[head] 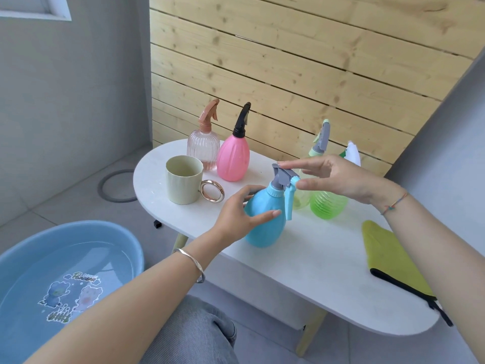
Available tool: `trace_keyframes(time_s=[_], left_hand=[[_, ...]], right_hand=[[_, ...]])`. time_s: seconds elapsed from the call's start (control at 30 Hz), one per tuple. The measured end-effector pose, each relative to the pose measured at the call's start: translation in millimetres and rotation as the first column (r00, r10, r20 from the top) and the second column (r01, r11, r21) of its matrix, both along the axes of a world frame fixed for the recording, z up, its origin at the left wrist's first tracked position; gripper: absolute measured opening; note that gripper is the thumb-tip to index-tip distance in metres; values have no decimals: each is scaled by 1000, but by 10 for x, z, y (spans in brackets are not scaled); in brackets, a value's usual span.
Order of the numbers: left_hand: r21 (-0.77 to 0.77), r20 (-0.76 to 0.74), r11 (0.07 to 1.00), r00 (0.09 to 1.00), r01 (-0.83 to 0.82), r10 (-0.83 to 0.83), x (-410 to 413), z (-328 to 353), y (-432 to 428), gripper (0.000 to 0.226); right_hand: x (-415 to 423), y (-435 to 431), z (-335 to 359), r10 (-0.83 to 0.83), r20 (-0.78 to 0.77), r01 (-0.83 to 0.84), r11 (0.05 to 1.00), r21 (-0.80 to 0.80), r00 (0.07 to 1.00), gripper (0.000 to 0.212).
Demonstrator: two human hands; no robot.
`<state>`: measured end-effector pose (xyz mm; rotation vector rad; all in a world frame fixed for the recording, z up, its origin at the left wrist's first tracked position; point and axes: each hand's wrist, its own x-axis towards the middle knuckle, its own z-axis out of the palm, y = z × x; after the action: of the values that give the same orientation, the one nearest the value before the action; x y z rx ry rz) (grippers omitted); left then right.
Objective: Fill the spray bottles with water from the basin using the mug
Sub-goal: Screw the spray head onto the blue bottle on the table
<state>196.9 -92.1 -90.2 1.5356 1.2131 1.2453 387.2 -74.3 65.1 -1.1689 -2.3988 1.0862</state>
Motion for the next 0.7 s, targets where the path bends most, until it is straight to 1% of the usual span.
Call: trace_keyframes(time_s=[0.07, 0.17, 0.27, 0.33, 0.43, 0.5, 0.53, 0.6, 0.63, 0.7], left_hand=[[3, 1, 1000, 1000, 2, -2, -5, -4, 1, 53], [9, -10, 1000, 1000, 10, -10, -7, 1, -4, 54], [0, -13, 999, 999, 37, -37, -44, 17, 2, 47], [-16, -22, 998, 998, 63, -64, -72, 27, -4, 44], [-59, -43, 993, 993, 106, -109, -69, 29, -19, 52], [-77, -61, 990, 990, 121, -126, -42, 42, -28, 62], [-88, -67, 988, 989, 129, -135, -25, 51, -27, 66], [-108, -81, 985, 986, 138, -147, 10, 67, -19, 71], [-111, -85, 984, 985, 142, -152, 23, 73, -6, 73], [-117, -74, 981, 984, 154, -163, 22, 82, 20, 77]], right_hand=[[-51, 57, -55, -43, 3, 43, 995, 86, 999, 43], [-208, 59, -161, -83, -100, 104, 968, 227, 991, 42], [-332, 36, -262, -89, -185, 145, 937, 318, 979, 46], [-319, 16, -256, -66, -172, 112, 955, 276, 983, 45], [-196, 14, -229, -36, -27, 41, 978, 205, 999, 47], [-137, 49, -231, -65, 63, 48, 966, 253, 996, 49], [-136, 74, -234, -76, 89, 47, 955, 292, 993, 46], [-167, 140, -257, -73, 104, 34, 942, 334, 992, 35], [-178, 182, -274, -75, 97, 40, 945, 323, 992, 32], [-188, 260, -309, -79, 47, 67, 976, 209, 996, 30]])
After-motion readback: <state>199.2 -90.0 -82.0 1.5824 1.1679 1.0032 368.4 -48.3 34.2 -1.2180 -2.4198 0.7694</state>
